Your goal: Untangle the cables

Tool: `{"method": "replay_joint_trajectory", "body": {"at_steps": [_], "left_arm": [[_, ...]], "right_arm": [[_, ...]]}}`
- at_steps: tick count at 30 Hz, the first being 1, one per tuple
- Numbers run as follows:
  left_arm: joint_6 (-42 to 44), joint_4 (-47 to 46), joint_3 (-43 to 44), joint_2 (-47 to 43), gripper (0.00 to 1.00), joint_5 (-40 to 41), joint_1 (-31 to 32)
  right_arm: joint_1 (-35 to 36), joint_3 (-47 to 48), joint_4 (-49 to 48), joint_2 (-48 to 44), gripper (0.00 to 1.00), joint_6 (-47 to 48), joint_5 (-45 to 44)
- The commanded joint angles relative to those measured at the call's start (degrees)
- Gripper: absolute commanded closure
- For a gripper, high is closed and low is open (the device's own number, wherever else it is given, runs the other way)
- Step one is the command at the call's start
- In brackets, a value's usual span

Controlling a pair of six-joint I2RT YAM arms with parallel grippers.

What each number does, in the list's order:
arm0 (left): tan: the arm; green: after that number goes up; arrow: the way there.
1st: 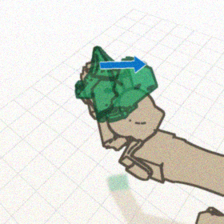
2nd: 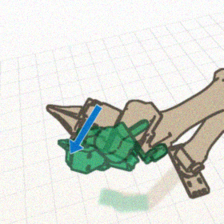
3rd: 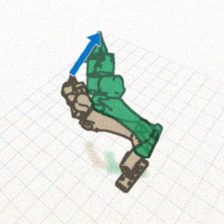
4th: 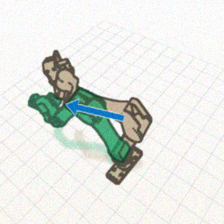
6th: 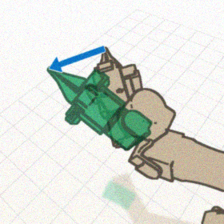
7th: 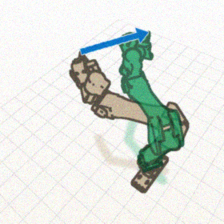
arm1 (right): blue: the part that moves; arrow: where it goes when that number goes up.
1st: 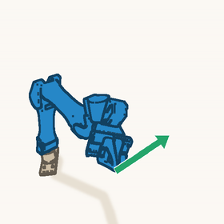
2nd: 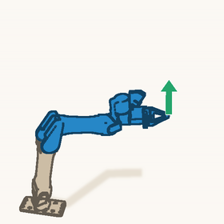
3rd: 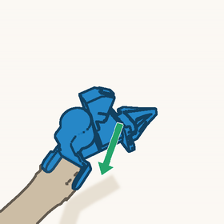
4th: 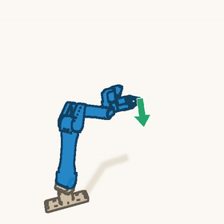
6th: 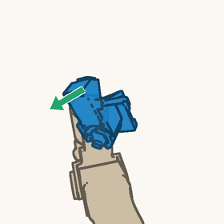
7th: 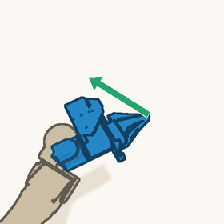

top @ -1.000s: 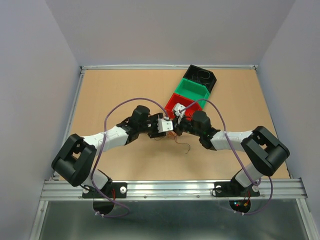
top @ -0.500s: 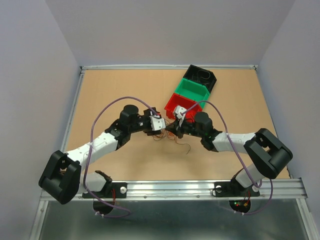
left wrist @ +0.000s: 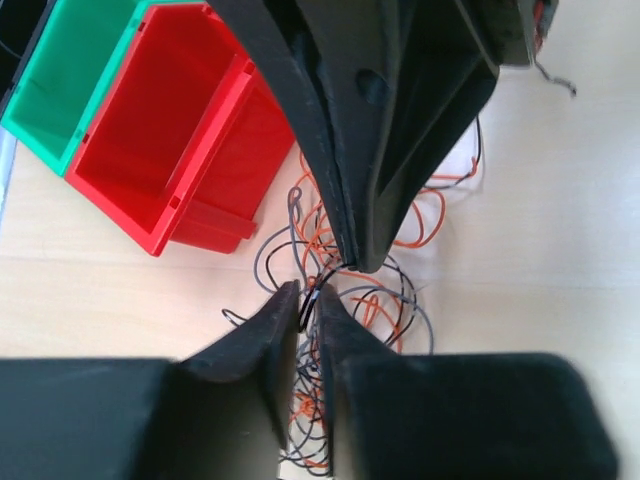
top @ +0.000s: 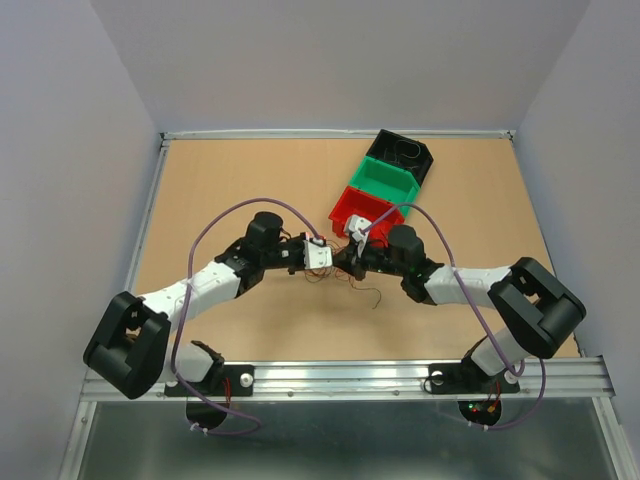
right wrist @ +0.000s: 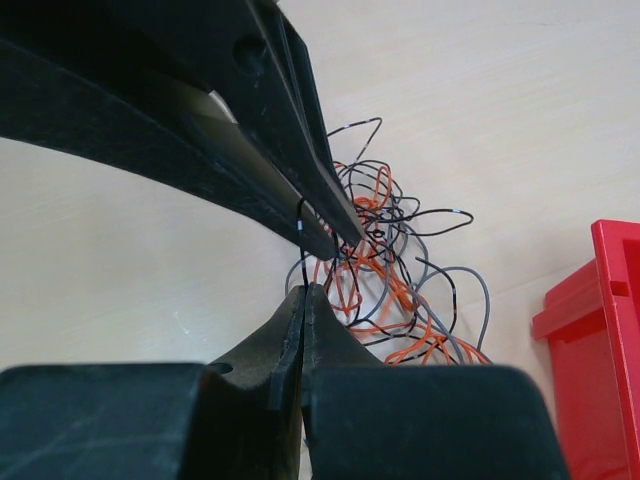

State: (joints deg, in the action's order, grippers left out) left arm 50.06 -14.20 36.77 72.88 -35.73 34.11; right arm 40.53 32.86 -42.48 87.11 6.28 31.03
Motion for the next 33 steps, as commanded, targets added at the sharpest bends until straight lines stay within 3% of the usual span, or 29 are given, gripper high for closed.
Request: {"method": "replay_joint_trajectory", "body": {"at_steps": [1,3,6,12,15,21,25,26,29,30,33], "left_arm": [[1.0,1.1,3.04,1.12,0.86,-1.89,0.52],[1.0,2.15,3.91,1.82,1.0,-2.33,0.52],[0.48,3.03,4.44,1.13,1.0,-2.86,0.52],[-4.35,4.08,6.28,-4.75,1.0,-6.19,0.52],[-7.87,7.5,10.49,-7.22,1.0,-7.69,0.43],[-16.56,10.4,20.85,-11.44,1.0,-2.16,0.52],[-20.69,14.1,29.72,-13.11,1.0,-0.76,0.52],[-21.75,15.5,31.67,-13.29,1.0,0.56,0.43],[-25.18,16.04,38.1,-14.87,1.0,10.21,0.43],[-26.23,15.08,39.94,-16.27,1.0,17.55,0.43],[-28.88,10.52,41.01,-20.04,1.0,28.57,0.35]], "right_arm": [[0.6,-0.96,-3.4,-1.94,0.99,1.01,1.93],[0.51,-0.78,-3.4,-1.68,0.96,1.01,1.85],[0.51,-0.61,-3.57,-0.98,0.7,1.01,0.44],[0.51,-0.17,-6.12,1.39,0.46,1.8,-2.46],[0.6,0.1,-7.79,2.18,0.42,1.1,-3.16],[0.51,0.01,-13.24,4.12,0.39,-1.09,-3.08],[0.6,2.11,-14.03,7.1,0.4,-1.89,-3.16],[0.51,2.9,-14.03,8.15,0.44,-1.98,-3.08],[0.6,3.52,-14.21,9.3,0.48,-2.24,-2.9],[0.6,3.61,-14.21,9.31,0.51,-2.33,-2.81],[0.51,3.0,-14.39,8.69,0.6,-2.33,-2.64]]}}
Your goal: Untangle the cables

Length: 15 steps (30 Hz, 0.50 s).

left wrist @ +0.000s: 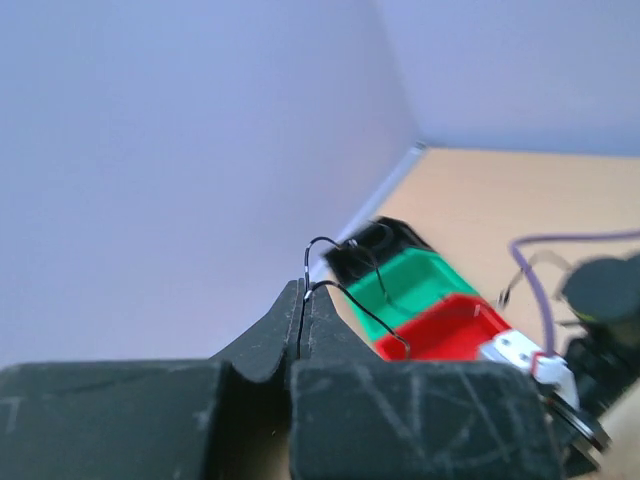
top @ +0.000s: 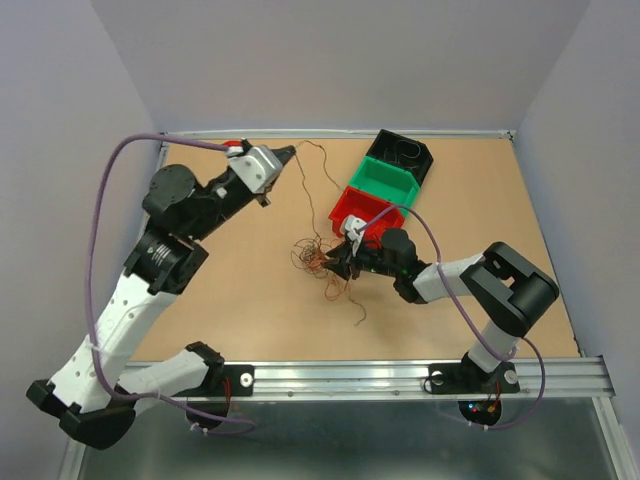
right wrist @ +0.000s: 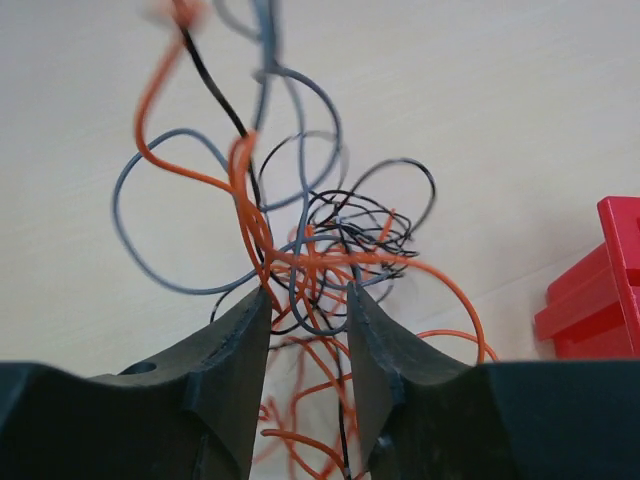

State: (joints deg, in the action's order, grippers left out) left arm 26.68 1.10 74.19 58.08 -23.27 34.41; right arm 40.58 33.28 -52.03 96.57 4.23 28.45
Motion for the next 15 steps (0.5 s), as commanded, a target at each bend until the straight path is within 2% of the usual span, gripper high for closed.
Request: {"method": "replay_joint_trajectory", "body": {"at_steps": [1,2,4,5,6,7,8,9,10,11,13,14,15], "left_arm": [[-5.58,-6.19,3.24,-6.31,1.0,21.45,-0.05],[-5.76,-8.55,2.8,-7.36,1.0,22.9,-0.14],[-5.85,-10.32,0.97,-10.17,1.0,26.5,-0.05],[-5.76,-11.12,-0.09,-10.97,1.0,26.0,-0.05],[-4.98,-12.34,-2.97,-12.63,1.0,20.77,-0.05],[-4.1,-12.61,-4.65,-13.43,1.0,16.98,-0.05],[-3.13,-12.7,-6.41,-13.96,1.0,13.02,-0.05],[-1.12,-12.71,-10.17,-15.01,1.0,6.55,-0.14],[-0.49,-13.14,-12.21,-15.45,1.0,4.91,-0.05],[-0.4,-14.01,-14.14,-15.72,1.0,4.72,-0.14],[-0.57,-18.14,-19.77,-16.6,1.0,7.96,-0.14],[-0.4,-21.2,-21.53,-17.04,1.0,9.37,-0.14],[-0.31,-22.97,-23.29,-18.08,1.0,10.95,-0.05]], "right_arm": [[0.55,2.41,-4.83,-1.04,0.63,-0.19,-0.23],[0.56,2.23,-4.83,-1.39,0.72,-0.1,-0.23],[0.47,1.36,-4.83,-2.35,0.81,0.08,-0.23],[0.47,0.92,-5.01,-2.7,0.83,0.08,-0.06],[0.47,0.65,-5.01,-3.23,0.83,0.08,-0.06],[0.55,0.39,-5.01,-3.67,0.81,0.16,0.2],[0.47,-0.57,-5.1,-5.07,0.71,0.25,0.47],[0.47,-1.1,-5.19,-5.86,0.71,0.25,0.56],[0.47,-1.72,-5.36,-6.74,0.71,0.17,0.73],[0.47,-2.77,-5.45,-8.32,0.71,0.17,0.91],[0.47,-4.18,-5.54,-10.08,0.59,0.34,0.91],[0.47,-5.32,-5.71,-11.74,0.46,0.34,0.47],[0.47,-5.94,-5.63,-12.54,0.4,0.34,0.03]]}}
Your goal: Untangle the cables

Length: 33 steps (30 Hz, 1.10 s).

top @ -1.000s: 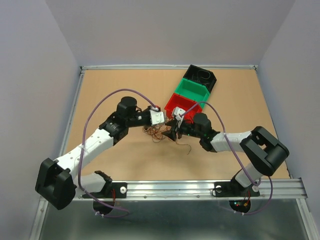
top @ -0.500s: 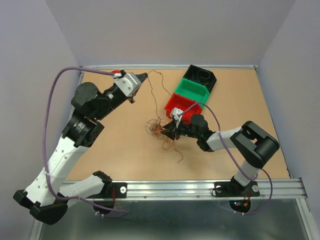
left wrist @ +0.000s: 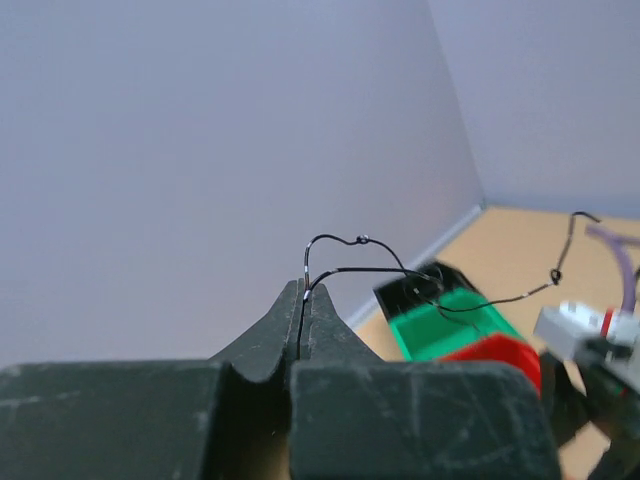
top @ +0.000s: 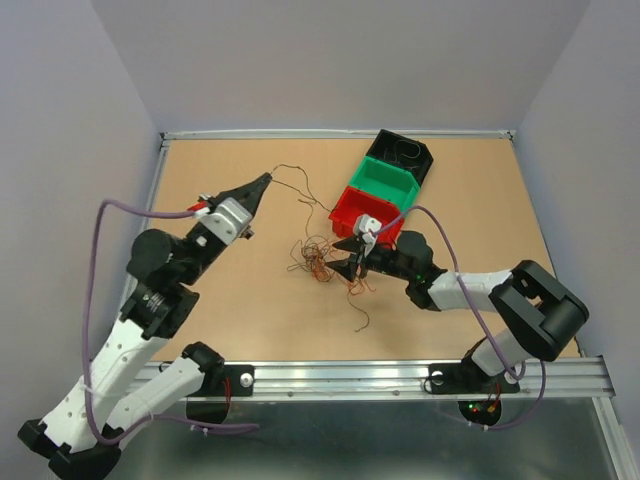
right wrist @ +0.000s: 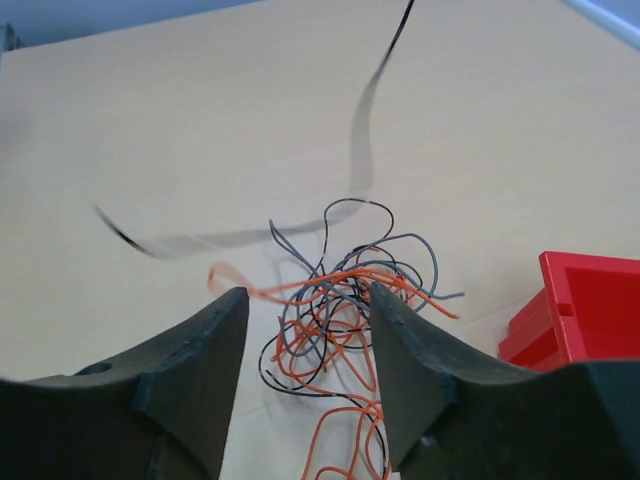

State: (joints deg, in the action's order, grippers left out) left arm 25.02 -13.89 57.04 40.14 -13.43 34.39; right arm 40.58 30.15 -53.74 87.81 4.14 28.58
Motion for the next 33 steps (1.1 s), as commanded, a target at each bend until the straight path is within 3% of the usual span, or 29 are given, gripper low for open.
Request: {"method": "replay_joint_trajectory", "body": {"at_steps": [1,4,9,20,26,33], "left_arm": [[1.7,-9.47,-9.63,-1.02,1.0,2.78,-0.03],[0.39,-13.09,-14.39,-3.92,1.0,2.54,-0.11],[-1.02,-11.87,-14.41,-6.82,1.0,0.6,-0.11],[-1.28,-6.41,-10.89,-7.1,1.0,-2.48,-0.11],[-3.03,-6.94,-5.19,2.12,1.0,-2.92,-0.11],[-7.17,-12.21,5.79,20.72,1.0,-1.95,-0.11]], "right_arm": [[0.47,-3.25,-4.09,-4.4,0.37,0.52,-0.28],[0.47,-4.57,-4.45,-6.33,0.29,0.52,-0.28],[0.55,-4.58,-8.66,-4.93,0.17,-1.32,-2.12],[0.64,1.32,-22.02,3.16,0.15,-13.45,-0.71],[0.64,-6.23,-20.28,-6.14,0.13,-14.6,-16.86],[0.56,-10.46,-6.04,-19.42,0.12,-19.96,-48.56]]}}
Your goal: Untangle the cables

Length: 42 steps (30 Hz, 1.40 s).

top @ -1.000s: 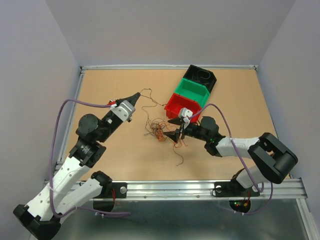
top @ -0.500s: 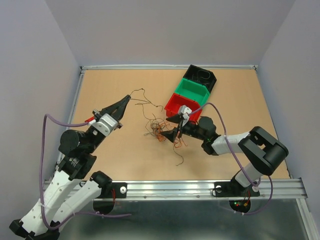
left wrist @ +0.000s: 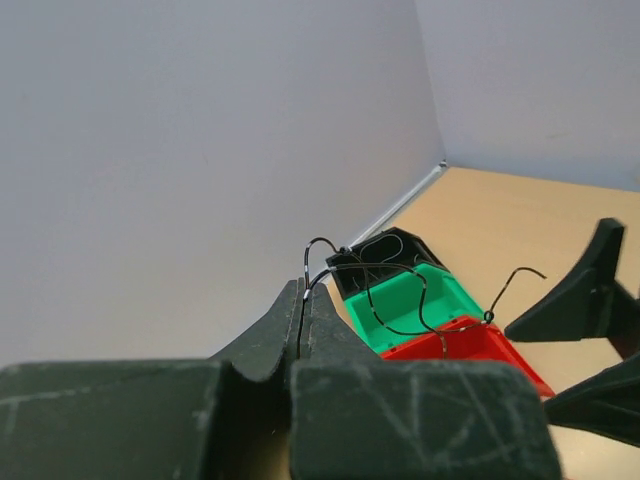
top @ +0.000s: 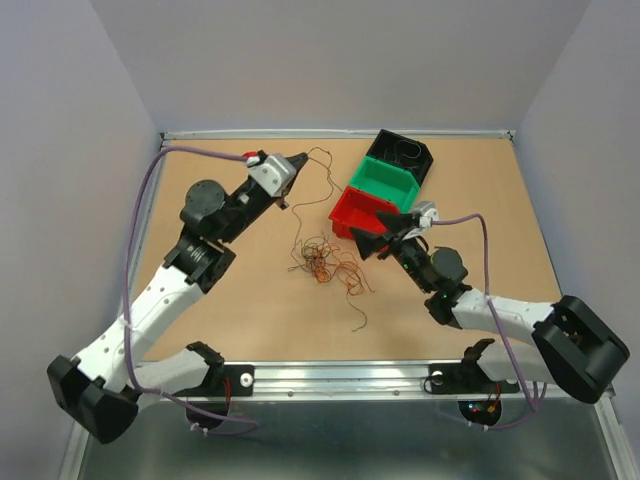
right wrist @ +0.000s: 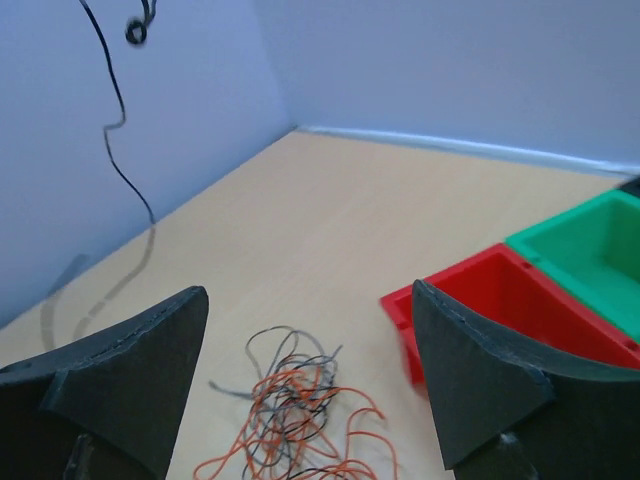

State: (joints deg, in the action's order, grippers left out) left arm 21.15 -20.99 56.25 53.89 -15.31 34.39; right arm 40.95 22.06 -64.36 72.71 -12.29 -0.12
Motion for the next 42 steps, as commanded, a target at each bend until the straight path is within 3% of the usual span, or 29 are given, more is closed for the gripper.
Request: {"method": "replay_joint_trajectory", "body": {"at_steps": [1,6,12,18,32,38,42], "left_arm": [[-3.83,-5.11,9.99,9.11,1.0,-0.07,-0.03],[-8.4,-8.79,17.3,21.4,1.0,4.23,-0.11],[-8.93,-14.07,20.83,32.04,1.0,5.11,1.29],[-10.42,-10.74,24.08,42.25,1.0,6.35,2.17],[-10.51,-8.54,20.57,43.32,1.0,5.2,5.68],[-3.41,7.16,24.34,46.04,1.0,5.64,6.21],[-0.85,10.09,23.3,46.4,1.0,8.1,6.21]], "right_arm": [[0.18,-3.07,5.81,-5.63,0.11,-4.22,-22.01],[0.18,-6.67,11.0,-14.59,0.08,-4.49,-33.61],[0.01,-10.19,13.64,-22.42,0.06,-3.44,-39.16],[0.01,-12.57,14.26,-26.82,0.06,-2.39,-43.11],[-0.08,-13.8,15.49,-29.81,0.06,-2.03,-44.79],[-0.08,-14.94,16.89,-33.32,0.05,-1.59,-45.41],[-0.08,-15.12,17.34,-34.3,0.05,-1.59,-45.5]]}}
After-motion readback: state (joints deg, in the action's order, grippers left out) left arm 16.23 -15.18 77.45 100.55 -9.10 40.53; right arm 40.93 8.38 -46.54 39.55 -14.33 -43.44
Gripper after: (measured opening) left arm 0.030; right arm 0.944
